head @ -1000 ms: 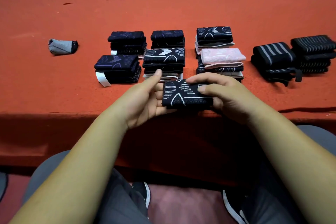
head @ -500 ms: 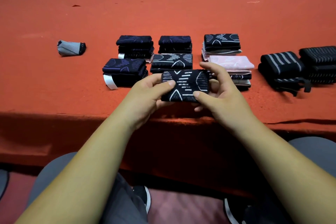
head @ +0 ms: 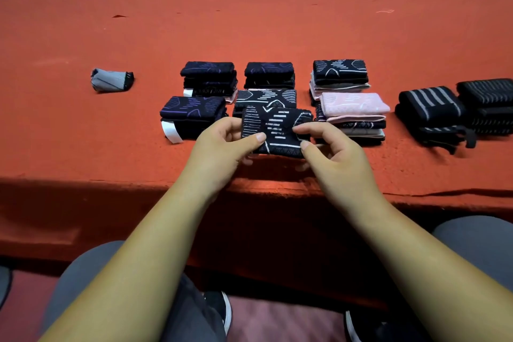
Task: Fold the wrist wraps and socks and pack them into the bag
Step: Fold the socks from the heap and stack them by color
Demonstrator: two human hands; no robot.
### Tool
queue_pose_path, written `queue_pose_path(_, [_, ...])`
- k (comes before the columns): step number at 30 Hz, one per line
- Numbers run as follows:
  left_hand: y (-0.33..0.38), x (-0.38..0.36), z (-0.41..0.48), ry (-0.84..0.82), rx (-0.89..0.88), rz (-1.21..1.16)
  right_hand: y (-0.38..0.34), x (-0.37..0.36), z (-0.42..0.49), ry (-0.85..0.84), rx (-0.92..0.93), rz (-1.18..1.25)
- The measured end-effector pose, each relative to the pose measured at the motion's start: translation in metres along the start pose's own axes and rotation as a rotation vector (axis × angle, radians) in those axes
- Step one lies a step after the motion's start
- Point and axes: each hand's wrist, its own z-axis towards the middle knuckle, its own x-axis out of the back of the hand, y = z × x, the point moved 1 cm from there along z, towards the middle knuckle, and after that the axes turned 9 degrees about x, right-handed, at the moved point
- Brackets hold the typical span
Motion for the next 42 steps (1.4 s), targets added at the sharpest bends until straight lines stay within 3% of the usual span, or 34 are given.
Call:
queue_pose_path(8, [0.011,0.009,0.001,0.091,-0.013,-0.124,-0.015,-0.010,0.009,-0.021,0.001,-0.062])
queue_pose_path(18, [0.011,0.051,0.017,0.304,-0.188,-0.138,-0.035,-0.052,0.042,-0.096,0.051,-0.072])
queue_pose_path(30, [0.015,0.099,0.048,0.521,-0.238,-0.163,-0.056,-0.099,0.110,-0.187,0.301,-0.427])
queue_pose_path(34, [0.013,0.110,0.061,0.599,-0.211,-0.142,-0.056,-0.119,0.133,-0.243,0.315,-0.500])
queue_pose_path(42, [-0.006,0.126,0.088,0.711,-0.058,-0.033,-0.045,-0.147,0.157,-0.408,0.164,-0.657])
